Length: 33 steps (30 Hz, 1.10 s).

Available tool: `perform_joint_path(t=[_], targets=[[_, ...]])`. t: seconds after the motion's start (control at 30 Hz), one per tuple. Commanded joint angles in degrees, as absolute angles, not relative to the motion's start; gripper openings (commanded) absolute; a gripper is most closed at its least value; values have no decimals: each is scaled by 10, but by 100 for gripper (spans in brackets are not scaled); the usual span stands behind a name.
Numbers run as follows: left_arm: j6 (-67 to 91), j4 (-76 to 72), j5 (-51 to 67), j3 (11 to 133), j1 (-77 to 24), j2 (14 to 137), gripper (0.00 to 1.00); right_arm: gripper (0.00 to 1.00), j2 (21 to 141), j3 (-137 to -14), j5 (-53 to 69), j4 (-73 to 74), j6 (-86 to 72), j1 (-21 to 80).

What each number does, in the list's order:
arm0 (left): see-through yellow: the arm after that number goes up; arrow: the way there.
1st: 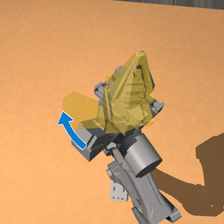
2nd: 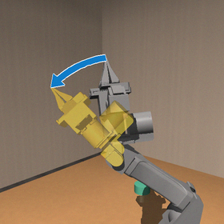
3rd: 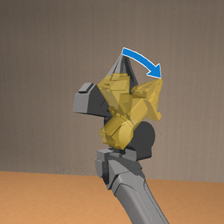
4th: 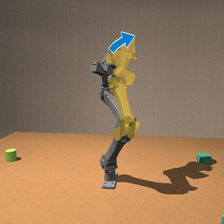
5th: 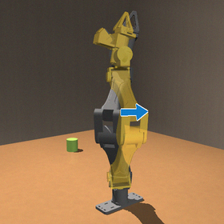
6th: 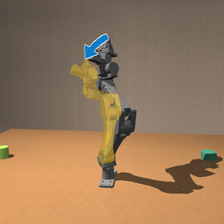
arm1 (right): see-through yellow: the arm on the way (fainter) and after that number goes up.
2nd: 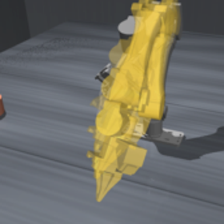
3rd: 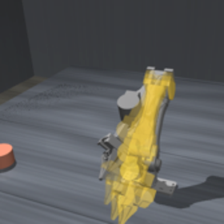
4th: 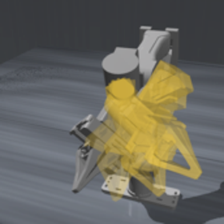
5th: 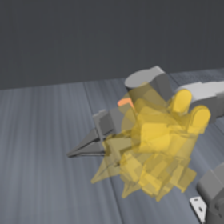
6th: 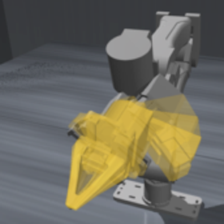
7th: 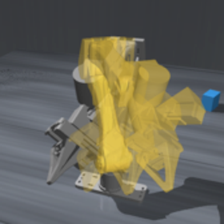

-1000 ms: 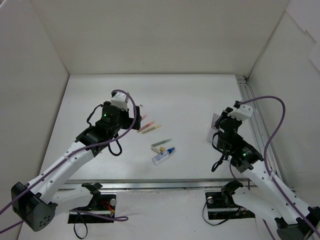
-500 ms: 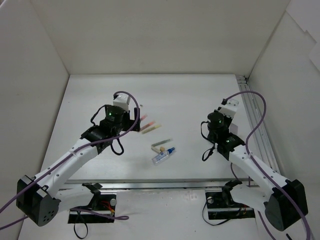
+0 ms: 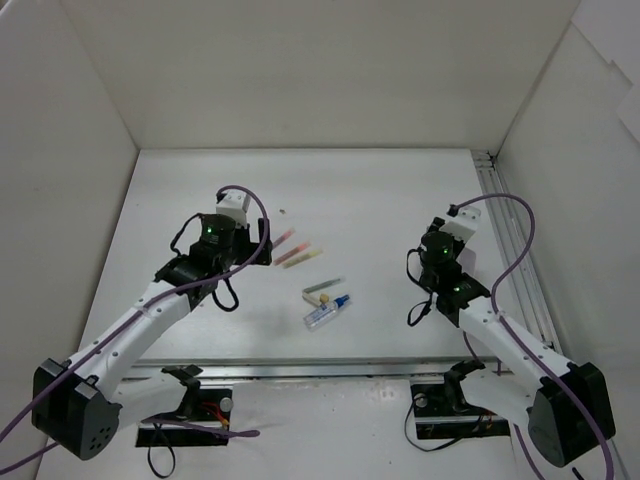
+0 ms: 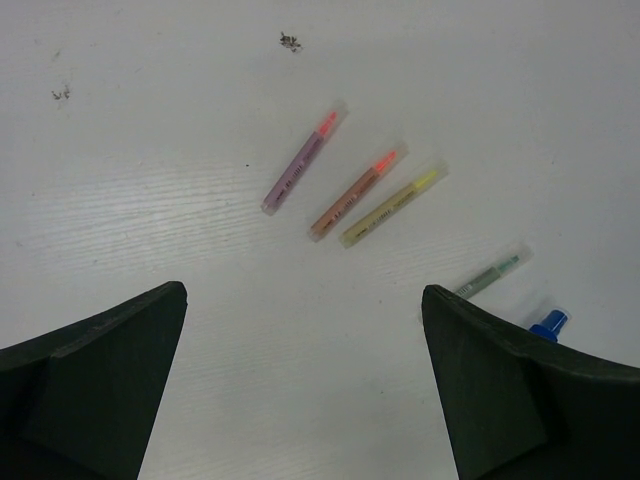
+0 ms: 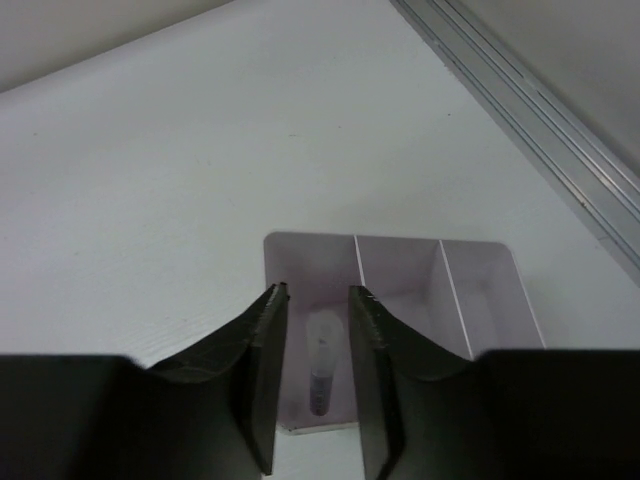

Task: Sort the stationery into containers
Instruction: Place the pen in the storage box, then pick up the pen from the center of the board.

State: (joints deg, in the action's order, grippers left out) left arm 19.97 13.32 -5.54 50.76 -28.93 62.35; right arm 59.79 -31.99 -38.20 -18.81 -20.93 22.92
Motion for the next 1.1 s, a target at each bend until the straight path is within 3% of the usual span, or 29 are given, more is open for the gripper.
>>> perform_joint_path(t=[0.0,0.27,0.43,0.47,0.5,0.87,1.07], targets=[[187,98,-11,529,-256,654,100,33,549,-330,-384,-189,-229,227],[127,95,72,591,-214,785,100,70,502,-356,-354,-133,-222,224],[95,130,60,662,-207,908,100,81,479,-376,-315,-108,-211,223],[90,138,61,681,-207,921,100,85,477,-378,-309,-105,-208,223],[84,140,63,690,-207,945,100,97,474,-382,-296,-100,-206,223],[76,215,26,825,-195,1092,100,98,484,-402,-246,-75,-195,222],[76,231,11,854,-195,1128,87,98,495,-410,-218,-68,-194,222]])
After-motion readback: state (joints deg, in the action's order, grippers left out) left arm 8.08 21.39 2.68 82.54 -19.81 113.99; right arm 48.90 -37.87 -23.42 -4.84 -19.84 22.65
